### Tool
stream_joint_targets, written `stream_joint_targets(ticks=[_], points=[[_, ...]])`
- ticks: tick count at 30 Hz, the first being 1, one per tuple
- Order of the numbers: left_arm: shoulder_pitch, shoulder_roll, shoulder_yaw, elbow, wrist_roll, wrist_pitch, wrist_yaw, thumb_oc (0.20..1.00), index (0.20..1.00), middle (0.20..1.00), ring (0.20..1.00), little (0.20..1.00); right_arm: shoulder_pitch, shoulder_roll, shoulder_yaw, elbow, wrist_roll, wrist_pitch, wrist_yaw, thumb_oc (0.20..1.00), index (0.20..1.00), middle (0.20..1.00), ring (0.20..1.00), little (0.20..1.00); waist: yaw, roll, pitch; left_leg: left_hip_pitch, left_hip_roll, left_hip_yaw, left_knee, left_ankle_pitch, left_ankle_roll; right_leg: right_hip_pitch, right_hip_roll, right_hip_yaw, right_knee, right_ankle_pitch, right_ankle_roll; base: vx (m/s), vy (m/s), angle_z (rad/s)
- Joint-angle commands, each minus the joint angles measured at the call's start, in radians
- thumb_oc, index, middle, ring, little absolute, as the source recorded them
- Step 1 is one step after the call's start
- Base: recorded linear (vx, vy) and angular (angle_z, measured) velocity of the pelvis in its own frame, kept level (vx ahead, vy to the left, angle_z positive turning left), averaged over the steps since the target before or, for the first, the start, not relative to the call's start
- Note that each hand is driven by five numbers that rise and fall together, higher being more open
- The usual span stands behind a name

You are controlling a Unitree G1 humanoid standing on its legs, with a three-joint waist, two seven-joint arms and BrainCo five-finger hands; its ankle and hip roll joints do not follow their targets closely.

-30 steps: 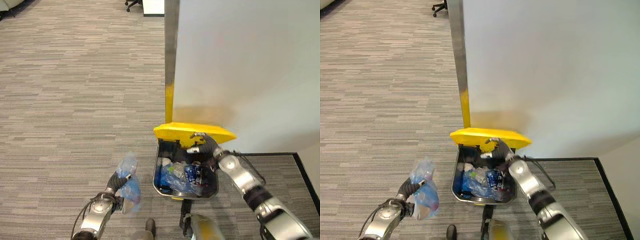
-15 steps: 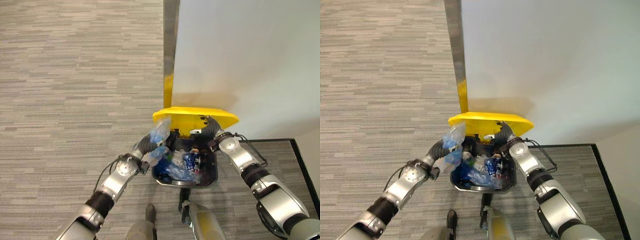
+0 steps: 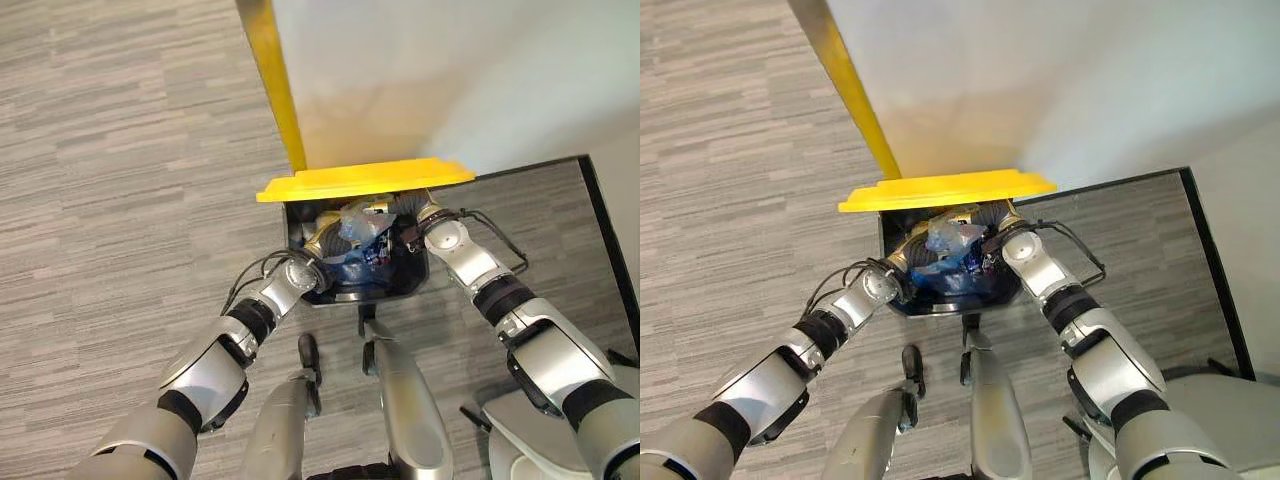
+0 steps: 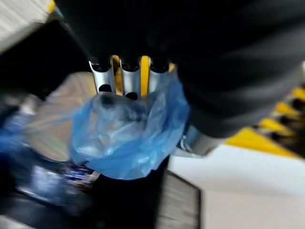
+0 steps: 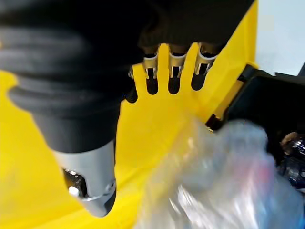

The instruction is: Gather garbage on tea table into small bin, then transfer packed bag to large trash can.

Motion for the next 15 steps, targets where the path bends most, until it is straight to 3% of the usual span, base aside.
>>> stream_joint_targets(ticks=[1,12,15], points=[[0.074,0.017,0.042,-0.048,0.067,-0.021,0.042,1.0,1.0,1.0,1.0,1.0,-0.007,0.037,0.004,-0.032,0.014,-0.062,-0.026,1.0,1.0,1.0,1.0,1.0,0.023,-0.025,-0.081,0.072,-0.067,0.006,0.087,-0.211,0.02,-0.057,0.018,0.057,-0.14,0.073,0.071,0.0,0.0,0.0],[0.229,0.077,0.162,-0.153,0.046,-0.024,0.054,1.0,1.0,1.0,1.0,1.0,0.155,0.023,-0.056,-0.142,0.003,-0.074,-0.008,1.0,1.0,1.0,1.0,1.0,0.034,-0.035,-0.104,0.121,-0.066,0.001,0.077,-0.217,0.022,-0.003,0.017,0.052,-0.155,0.08,0.073,0.0,-0.002,0.01],[0.443,0.144,0.31,-0.327,-0.013,-0.037,0.035,1.0,1.0,1.0,1.0,1.0,0.358,0.007,-0.152,-0.282,-0.041,-0.077,0.027,1.0,1.0,1.0,1.0,1.0,0.061,-0.051,-0.134,0.167,-0.065,-0.005,0.075,-0.228,0.03,0.049,0.017,0.045,-0.178,0.087,0.08,-0.06,-0.031,0.07]])
